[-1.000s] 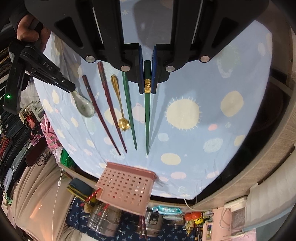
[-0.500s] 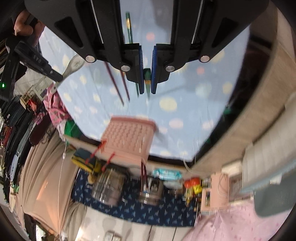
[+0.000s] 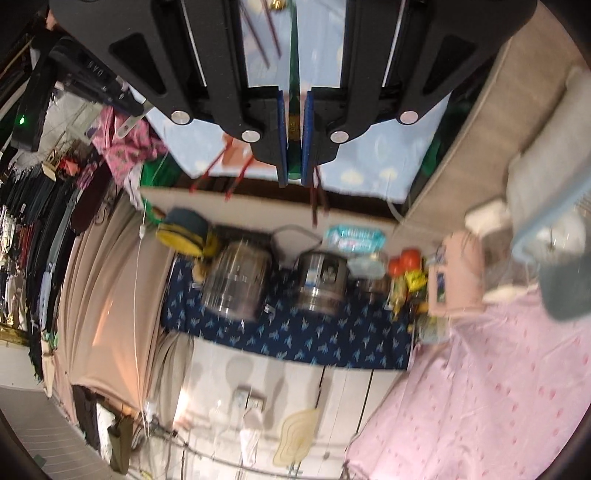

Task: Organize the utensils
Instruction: 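Carry both held utensils over the pink basket and lower them in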

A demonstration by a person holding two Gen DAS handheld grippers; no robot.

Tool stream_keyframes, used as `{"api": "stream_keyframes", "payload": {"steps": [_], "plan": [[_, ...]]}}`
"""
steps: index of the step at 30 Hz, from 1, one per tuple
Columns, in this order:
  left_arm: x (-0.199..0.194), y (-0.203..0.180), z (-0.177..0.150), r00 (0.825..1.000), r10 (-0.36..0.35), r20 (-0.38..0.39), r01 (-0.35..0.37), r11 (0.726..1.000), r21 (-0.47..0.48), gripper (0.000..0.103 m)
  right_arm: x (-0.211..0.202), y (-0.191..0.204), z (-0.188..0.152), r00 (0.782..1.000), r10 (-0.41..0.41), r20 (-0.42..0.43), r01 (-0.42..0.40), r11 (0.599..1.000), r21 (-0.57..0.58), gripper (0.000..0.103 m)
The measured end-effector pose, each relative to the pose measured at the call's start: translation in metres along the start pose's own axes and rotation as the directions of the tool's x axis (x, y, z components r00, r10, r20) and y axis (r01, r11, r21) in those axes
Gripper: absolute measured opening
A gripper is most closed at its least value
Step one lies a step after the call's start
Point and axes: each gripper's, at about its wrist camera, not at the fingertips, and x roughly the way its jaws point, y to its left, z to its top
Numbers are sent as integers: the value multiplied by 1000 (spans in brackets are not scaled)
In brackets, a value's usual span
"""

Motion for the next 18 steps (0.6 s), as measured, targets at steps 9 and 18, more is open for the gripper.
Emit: {"api": "stream_keyframes", "payload": {"steps": [9,18], "plan": [[43,-20,63,988,15,154,-20,999,33,7,49,6,60,999,18,42,-19,1000,22,7],[98,-14,81,985,35,169,-39,999,21,7,114,13,85,1000,14,24,-14,1000,17,7]]}}
